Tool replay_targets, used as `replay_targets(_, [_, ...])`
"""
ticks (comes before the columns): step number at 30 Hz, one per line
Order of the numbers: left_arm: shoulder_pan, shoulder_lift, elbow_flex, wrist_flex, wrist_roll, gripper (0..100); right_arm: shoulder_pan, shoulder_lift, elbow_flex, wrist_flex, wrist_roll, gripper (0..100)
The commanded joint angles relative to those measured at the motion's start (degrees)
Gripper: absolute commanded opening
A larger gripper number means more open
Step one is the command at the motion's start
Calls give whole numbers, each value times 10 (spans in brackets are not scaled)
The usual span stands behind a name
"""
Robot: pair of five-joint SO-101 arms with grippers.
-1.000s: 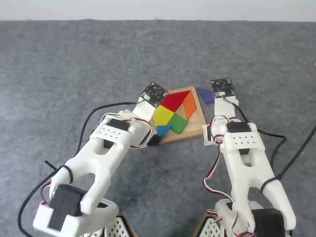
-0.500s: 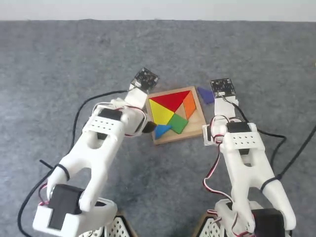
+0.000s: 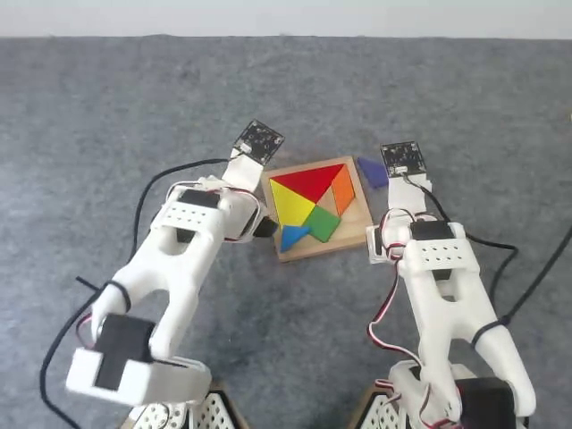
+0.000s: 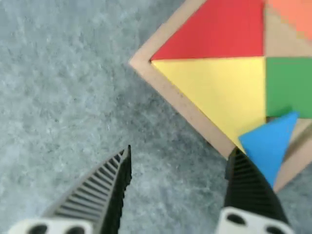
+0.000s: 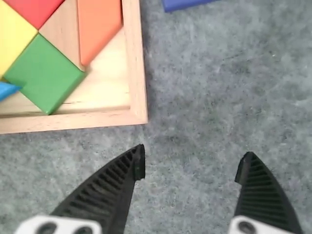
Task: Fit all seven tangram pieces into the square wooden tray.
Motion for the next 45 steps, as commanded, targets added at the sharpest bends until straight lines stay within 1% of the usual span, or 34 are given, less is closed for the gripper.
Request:
replay_targets(1, [-4,14,-34,-14,-7,295,-10,0,-4,-4,4,306])
replay_targets(8, [4,19,-38,-13,-7,295,-10,0,-4,-7,4,306])
replay_targets(16, [46,20,-37,-14,-4,295,-10,0,-4,-7,4,306])
replay_targets(24, [45,18,-38,-13,-4,295,-10,0,-4,-7,4,306])
replay_targets(33, [67,21,-35,-13,-3,295,-11,0,-4,-8,4,306])
replay_targets(36, [56,15,-38,-12,8,295,-11,0,-4,-7,4,306])
replay_targets(38, [36,8,-50,-10,11,295,-11,0,-4,-7,4,306])
replay_targets(40, [29,0,-57,4,11,295,-11,0,-4,-7,4,306])
replay_targets(45, [62,-3,-55,9,13,295,-11,0,-4,-7,4,306])
